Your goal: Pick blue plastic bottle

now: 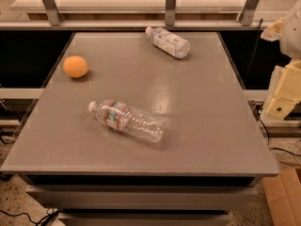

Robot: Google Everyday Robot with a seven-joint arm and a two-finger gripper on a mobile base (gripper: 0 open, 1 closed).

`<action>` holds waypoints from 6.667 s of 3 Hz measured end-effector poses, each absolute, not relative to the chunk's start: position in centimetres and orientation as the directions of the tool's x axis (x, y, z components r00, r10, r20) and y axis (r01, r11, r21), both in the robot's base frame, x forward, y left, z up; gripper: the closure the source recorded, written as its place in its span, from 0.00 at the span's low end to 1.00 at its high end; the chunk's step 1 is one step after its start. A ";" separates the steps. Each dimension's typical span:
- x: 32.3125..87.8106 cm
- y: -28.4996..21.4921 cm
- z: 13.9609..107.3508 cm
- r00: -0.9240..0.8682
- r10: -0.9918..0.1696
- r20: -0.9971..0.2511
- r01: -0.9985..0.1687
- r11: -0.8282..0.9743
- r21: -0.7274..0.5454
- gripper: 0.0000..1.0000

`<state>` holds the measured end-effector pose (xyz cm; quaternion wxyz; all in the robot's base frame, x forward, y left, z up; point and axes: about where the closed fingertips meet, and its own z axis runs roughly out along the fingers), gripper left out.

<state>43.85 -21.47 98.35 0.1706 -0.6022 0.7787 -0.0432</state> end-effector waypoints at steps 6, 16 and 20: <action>58.3 -13.5 97.6 -0.283 -0.824 -0.491 -0.881 0.426 -0.207 0.00; 74.1 -4.4 89.5 -0.532 -0.535 -0.656 -0.609 0.781 -0.143 0.00; 77.3 -7.0 87.2 -0.525 -0.517 -0.676 -0.634 0.768 -0.094 0.00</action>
Offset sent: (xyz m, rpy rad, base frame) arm 0.0234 0.0127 -0.0038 0.0651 -0.0052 -0.0146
